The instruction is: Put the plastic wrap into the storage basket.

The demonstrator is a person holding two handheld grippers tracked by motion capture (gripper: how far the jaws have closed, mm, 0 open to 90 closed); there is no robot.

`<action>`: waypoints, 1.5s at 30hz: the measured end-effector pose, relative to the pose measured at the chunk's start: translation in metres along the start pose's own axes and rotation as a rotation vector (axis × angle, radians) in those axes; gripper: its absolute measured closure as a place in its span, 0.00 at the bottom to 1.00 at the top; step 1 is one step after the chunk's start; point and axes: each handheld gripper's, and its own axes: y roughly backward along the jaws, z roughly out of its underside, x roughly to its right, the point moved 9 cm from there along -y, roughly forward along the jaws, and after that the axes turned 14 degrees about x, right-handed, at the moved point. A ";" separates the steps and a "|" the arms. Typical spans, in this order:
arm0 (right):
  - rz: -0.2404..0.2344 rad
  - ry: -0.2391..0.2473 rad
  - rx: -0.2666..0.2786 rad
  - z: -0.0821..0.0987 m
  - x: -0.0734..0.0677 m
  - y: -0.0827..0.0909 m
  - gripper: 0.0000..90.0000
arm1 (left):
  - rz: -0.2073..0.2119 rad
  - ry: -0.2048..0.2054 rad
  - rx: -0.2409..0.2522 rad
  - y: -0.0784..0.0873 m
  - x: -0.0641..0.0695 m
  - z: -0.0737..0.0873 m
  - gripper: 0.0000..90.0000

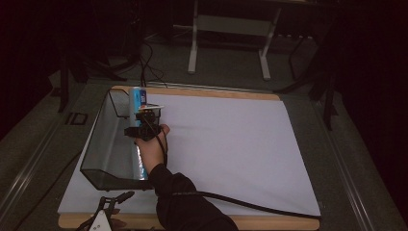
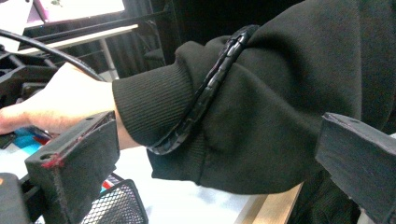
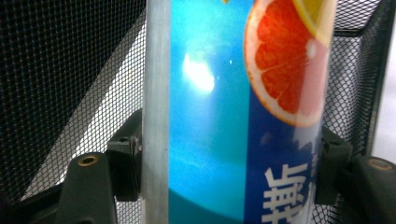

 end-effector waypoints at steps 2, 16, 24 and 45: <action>0.004 0.003 -0.007 0.002 -0.001 -0.003 0.34 | 0.000 0.001 0.000 0.000 0.000 0.000 0.01; 0.029 0.010 -0.016 0.006 0.008 -0.011 0.32 | 0.005 0.003 -0.001 0.000 0.000 0.000 0.01; -0.005 0.091 -0.039 0.003 0.006 -0.009 0.19 | 0.006 0.005 -0.003 0.000 0.000 0.001 0.01; -0.069 0.348 0.052 -0.037 0.016 0.045 0.13 | 0.004 0.004 -0.015 -0.003 0.000 0.003 0.01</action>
